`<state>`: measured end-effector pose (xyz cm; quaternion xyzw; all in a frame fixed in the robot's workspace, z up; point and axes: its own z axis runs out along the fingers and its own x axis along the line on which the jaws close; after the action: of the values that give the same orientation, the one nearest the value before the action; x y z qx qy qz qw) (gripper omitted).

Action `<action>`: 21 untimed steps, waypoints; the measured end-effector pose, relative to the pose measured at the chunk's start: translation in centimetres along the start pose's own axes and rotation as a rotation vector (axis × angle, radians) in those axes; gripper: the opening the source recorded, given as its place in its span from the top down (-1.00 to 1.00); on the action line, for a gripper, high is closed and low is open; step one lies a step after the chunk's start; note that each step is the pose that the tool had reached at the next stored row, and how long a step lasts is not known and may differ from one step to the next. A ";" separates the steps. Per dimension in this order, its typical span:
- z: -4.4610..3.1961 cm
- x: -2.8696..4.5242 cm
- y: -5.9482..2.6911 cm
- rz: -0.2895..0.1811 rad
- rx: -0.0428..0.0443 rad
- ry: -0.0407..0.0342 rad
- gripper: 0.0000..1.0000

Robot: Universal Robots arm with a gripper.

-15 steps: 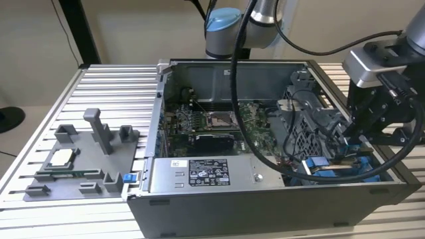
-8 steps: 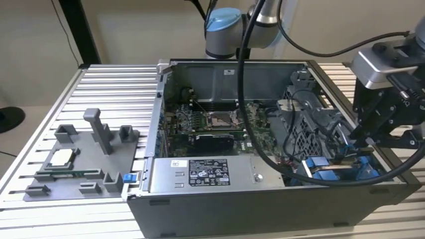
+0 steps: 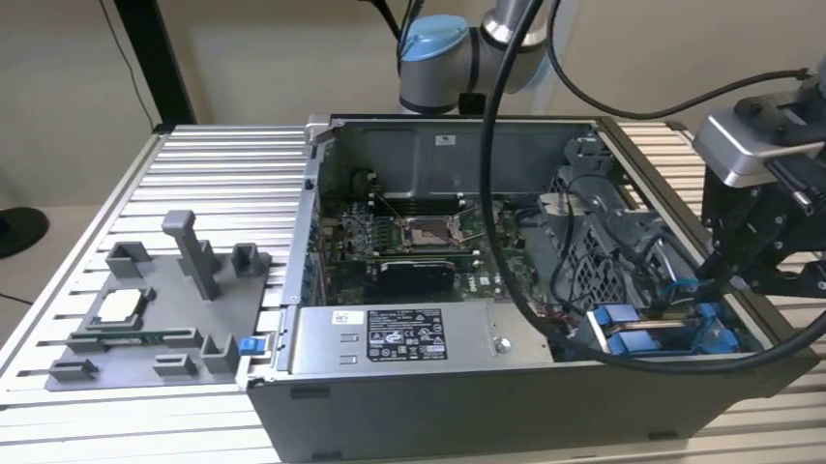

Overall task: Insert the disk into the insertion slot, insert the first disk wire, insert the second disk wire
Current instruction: 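Insert the second disk wire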

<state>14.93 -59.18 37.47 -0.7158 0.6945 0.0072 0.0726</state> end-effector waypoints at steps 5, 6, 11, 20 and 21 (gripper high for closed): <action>0.89 0.19 -0.07 0.000 0.0019 0.0003 -1.00; 1.06 0.21 -0.05 0.000 0.0023 -0.0003 -1.00; 1.40 0.25 0.00 0.004 0.0034 -0.0224 1.00; 1.68 0.26 0.24 0.067 -0.0021 -0.0216 1.00; 1.73 0.26 0.25 0.076 -0.0019 -0.0208 1.00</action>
<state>14.85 -59.25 35.70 -0.6890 0.7203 0.0181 0.0788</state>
